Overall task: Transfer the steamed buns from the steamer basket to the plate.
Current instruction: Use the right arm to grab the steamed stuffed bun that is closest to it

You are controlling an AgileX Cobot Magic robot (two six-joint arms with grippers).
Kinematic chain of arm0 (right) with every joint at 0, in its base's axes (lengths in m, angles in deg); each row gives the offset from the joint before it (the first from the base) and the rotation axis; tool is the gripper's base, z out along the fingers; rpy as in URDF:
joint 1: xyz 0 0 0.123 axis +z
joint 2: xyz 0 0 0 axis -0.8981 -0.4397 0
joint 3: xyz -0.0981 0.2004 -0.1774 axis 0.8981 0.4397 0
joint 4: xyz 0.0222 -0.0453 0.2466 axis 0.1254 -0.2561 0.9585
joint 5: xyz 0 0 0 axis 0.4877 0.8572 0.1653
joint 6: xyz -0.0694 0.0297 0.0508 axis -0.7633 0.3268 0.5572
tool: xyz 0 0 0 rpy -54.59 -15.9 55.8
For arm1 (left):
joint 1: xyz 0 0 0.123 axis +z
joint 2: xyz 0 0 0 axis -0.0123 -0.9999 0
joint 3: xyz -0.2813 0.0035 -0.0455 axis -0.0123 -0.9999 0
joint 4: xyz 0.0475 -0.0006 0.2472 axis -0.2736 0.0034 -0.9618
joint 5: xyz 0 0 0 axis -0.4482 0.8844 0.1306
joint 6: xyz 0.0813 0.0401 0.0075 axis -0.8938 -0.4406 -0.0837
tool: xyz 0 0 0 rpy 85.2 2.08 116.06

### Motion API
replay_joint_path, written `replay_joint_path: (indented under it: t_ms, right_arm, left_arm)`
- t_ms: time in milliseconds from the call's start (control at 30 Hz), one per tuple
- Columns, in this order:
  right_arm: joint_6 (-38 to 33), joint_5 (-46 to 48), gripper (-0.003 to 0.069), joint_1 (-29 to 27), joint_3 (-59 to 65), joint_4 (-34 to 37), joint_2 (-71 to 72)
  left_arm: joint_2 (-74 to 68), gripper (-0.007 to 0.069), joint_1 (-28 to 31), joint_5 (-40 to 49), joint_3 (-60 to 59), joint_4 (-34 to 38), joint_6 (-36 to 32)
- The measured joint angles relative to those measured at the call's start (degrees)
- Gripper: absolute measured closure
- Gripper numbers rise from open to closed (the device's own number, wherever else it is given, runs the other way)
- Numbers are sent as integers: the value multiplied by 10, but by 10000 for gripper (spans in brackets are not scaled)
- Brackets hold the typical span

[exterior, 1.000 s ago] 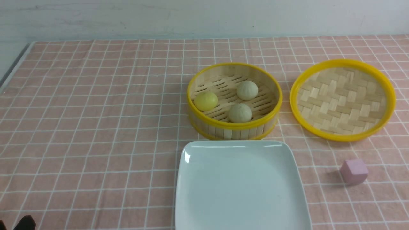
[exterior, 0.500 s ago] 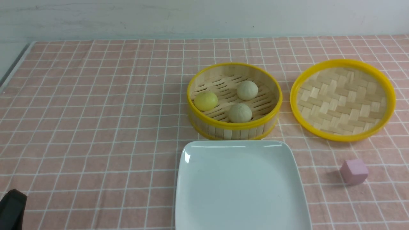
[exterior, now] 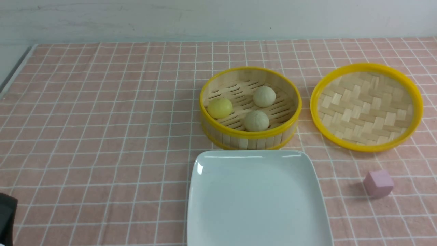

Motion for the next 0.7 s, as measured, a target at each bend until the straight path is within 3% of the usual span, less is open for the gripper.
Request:
replay_joint_path:
  t_ms: [167, 333, 533, 700]
  right_arm:
    - [-121, 39, 417, 0, -47, 65, -111]
    - [-217, 67, 417, 0, -101, 94, -223]
    - [-286, 74, 400, 0, -161, 124, -325]
    - [-328, 73, 316, 0, -196, 153, -377]
  left_arm:
    - [0, 244, 0, 83, 76, 3, -29]
    - [0, 244, 0, 92, 128, 10, -43]
    - [0, 235, 0, 117, 162, 27, -81]
    - [-10, 177, 0, 156, 185, 135, -180]
